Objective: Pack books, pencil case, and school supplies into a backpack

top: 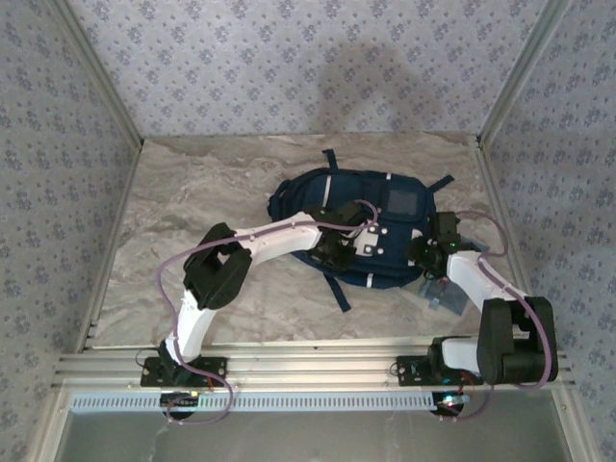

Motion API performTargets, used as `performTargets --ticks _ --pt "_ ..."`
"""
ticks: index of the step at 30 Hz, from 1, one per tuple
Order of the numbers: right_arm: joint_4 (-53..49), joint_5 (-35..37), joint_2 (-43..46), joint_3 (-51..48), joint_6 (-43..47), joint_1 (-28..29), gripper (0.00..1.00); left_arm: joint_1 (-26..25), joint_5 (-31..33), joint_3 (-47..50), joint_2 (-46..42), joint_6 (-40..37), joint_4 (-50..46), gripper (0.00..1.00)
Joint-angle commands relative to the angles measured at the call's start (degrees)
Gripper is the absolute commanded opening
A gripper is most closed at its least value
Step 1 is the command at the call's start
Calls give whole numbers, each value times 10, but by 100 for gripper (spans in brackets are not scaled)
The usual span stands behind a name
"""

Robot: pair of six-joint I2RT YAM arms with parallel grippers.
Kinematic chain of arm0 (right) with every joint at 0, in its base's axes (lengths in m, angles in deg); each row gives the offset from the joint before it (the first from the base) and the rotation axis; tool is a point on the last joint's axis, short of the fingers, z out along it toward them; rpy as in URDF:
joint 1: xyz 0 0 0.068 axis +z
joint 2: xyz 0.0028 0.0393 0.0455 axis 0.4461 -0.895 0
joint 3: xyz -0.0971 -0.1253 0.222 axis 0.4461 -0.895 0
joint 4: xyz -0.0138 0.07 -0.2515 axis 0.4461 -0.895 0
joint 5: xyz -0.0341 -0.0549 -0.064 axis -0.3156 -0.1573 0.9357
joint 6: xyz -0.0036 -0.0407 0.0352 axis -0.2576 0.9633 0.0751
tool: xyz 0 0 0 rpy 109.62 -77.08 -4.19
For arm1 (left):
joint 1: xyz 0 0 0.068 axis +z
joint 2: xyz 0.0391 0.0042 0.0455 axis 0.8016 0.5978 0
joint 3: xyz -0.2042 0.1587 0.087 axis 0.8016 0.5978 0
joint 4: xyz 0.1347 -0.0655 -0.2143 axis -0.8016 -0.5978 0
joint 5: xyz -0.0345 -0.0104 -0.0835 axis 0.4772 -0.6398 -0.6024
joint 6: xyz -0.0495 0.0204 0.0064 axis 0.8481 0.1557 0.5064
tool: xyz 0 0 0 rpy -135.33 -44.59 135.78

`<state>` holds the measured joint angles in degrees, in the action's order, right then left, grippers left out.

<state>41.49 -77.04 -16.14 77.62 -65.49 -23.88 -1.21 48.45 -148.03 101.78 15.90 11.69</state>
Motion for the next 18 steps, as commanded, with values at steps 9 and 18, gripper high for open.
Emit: performTargets --ticks 9,18 --pt "30 46 -27 2 1 -19 0 85 17 77 -81 -33 -22 0" --pt "21 55 -48 54 51 -44 0 160 89 113 -119 -56 -20 0"
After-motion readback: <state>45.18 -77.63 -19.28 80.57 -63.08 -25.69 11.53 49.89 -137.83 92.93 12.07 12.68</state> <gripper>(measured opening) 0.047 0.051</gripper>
